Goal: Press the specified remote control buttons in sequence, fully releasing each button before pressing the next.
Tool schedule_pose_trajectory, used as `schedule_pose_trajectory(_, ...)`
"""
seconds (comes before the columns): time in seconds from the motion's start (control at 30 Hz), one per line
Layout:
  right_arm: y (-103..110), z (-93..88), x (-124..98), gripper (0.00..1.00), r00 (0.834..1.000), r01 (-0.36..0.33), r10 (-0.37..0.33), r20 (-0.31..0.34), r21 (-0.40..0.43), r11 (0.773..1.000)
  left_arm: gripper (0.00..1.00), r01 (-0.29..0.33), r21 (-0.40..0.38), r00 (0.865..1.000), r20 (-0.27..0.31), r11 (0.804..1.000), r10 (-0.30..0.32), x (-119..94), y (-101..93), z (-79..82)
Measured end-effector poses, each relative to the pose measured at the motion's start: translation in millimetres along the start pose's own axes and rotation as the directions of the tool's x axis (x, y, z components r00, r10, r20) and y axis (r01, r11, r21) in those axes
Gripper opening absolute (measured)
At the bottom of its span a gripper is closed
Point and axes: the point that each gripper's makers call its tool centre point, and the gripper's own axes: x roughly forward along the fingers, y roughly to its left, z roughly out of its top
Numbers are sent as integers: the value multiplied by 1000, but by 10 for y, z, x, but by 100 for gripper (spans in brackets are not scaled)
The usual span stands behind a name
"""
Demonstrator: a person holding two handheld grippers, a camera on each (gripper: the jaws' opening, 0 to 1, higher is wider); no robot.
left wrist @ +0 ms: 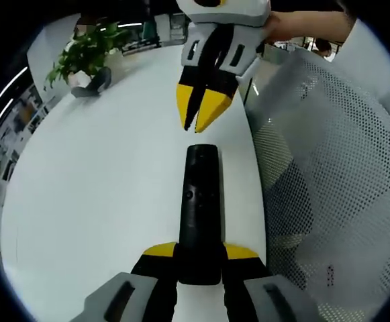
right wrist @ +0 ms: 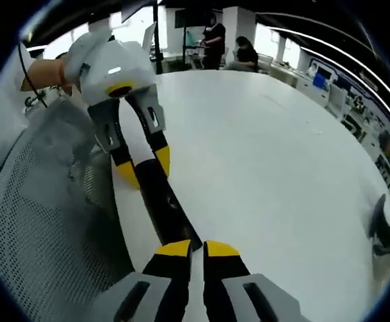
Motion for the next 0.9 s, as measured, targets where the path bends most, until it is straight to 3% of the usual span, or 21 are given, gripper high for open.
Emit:
schedule_pose_trajectory(0.23, 107, -46, 95, 0, 996, -61, 56, -66, -81, 995, 24, 8, 14, 1000, 4, 1000, -8, 2, -1, -2)
schedule_pose_trajectory(0.57, 146, -89, 121, 0, 988, -90, 65, -137, -188, 978, 24, 34, 40, 999, 10, 999, -34, -1, -5, -7)
schedule_pose_trajectory(0.67, 146, -98, 129, 0, 983, -103, 58, -174, -258, 961, 24, 38, 43, 999, 14, 998, -39, -1, -4, -6)
schedule_pose_trajectory(0.8, 152, -108, 149, 0, 970, -117, 25, -241, -371, 921, 24, 37, 41, 999, 31, 998, -38, -3, -6, -11)
schedule_pose_trajectory(0.9, 153, -89, 164, 0, 964, -127, 29, -264, -364, 923, 24, 36, 37, 998, 47, 999, -38, -6, -5, -11)
